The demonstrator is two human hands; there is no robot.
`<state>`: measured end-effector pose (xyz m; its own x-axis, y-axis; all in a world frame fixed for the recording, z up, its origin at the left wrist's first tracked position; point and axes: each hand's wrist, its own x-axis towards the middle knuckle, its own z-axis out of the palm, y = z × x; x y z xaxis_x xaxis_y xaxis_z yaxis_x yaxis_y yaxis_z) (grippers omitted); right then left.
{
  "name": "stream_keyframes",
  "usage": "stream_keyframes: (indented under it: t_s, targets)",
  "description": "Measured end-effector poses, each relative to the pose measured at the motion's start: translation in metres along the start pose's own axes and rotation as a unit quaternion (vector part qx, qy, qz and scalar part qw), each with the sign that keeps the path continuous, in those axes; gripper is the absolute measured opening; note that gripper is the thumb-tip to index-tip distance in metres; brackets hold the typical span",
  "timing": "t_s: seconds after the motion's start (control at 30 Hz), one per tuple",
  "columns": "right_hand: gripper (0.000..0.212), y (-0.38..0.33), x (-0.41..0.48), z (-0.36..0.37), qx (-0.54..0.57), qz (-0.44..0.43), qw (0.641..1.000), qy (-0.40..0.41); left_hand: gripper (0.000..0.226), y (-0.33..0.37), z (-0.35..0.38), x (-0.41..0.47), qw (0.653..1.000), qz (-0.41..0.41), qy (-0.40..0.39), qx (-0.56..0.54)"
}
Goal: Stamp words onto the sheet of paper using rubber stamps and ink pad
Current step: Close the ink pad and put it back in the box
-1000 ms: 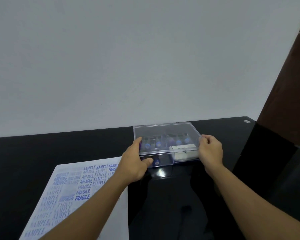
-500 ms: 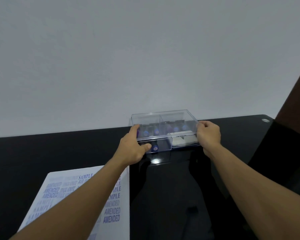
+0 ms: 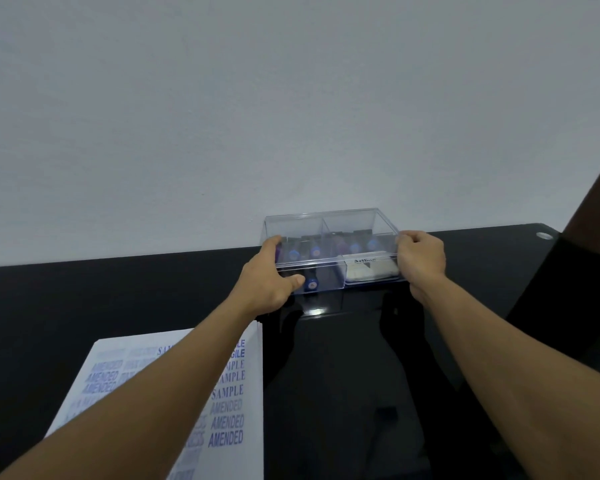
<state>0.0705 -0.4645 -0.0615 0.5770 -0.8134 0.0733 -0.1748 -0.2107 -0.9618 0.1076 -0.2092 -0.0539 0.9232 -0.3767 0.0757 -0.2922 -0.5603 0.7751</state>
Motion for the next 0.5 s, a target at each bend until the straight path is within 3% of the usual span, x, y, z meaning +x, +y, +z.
stream_keyframes:
  t_s: [0.17, 0.33, 0.5]
  targets:
    - [0.023, -0.002, -0.005, -0.005, 0.014, 0.006, 1.0, -0.02, 0.093, 0.001, -0.002, -0.005, 0.998, -0.017, -0.012, -0.053]
    - [0.029, 0.003, -0.013, -0.018, 0.066, 0.069, 0.995, -0.025, 0.086, 0.004, -0.013, -0.022, 0.995, -0.041, 0.006, -0.094]
    - [0.026, 0.013, -0.043, -0.035, 0.078, 0.113, 0.991, 0.0, 0.075, 0.012, -0.033, -0.056, 0.995, -0.05, 0.056, -0.061]
